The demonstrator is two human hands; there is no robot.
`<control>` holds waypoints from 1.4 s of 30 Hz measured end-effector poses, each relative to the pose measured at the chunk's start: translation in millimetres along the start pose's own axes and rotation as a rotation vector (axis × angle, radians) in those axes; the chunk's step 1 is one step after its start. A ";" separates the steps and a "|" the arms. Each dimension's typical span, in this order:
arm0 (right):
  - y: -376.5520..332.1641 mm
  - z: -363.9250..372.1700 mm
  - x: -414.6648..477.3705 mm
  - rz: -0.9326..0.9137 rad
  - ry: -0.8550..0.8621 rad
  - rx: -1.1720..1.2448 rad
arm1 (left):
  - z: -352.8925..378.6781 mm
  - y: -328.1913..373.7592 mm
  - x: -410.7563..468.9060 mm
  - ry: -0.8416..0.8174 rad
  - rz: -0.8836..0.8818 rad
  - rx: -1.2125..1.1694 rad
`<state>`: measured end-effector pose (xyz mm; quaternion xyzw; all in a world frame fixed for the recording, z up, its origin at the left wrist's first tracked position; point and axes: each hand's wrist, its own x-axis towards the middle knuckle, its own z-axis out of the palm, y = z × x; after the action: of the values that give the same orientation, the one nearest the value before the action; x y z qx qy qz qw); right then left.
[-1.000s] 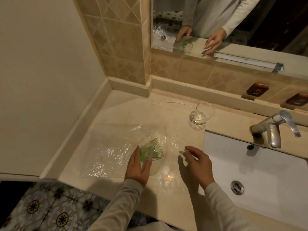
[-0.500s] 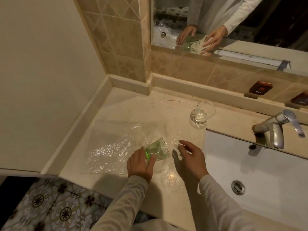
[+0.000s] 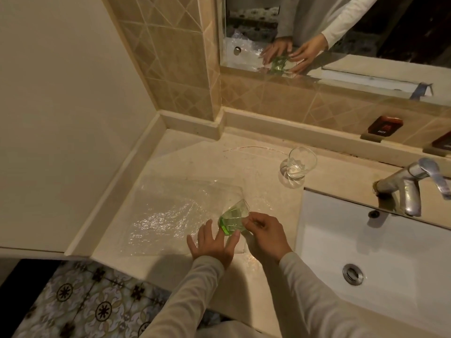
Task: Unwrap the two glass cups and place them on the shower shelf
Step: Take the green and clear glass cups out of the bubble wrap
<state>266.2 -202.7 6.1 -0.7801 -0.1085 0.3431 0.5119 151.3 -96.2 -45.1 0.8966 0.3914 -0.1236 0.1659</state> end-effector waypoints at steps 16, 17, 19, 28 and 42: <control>-26.0 -24.5 5.2 -0.104 0.162 0.182 | -86.9 49.6 4.4 0.052 0.160 -1.020; -29.1 -25.6 5.9 -0.123 0.175 0.185 | -91.6 54.2 4.2 0.048 0.150 -1.075; -34.0 -27.9 8.4 -0.166 0.200 0.183 | -99.3 61.7 6.5 0.031 0.123 -1.147; -60.9 -41.1 38.1 -0.219 0.226 0.043 | -127.3 71.4 40.1 -0.094 0.028 -1.240; -79.4 -34.1 121.7 -0.166 0.388 -0.210 | -142.0 90.7 141.8 -0.284 0.011 -1.204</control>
<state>392.9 -128.2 32.0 -0.8689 -0.1069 0.1302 0.4655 325.8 -4.4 53.1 0.6225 0.3618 0.0015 0.6940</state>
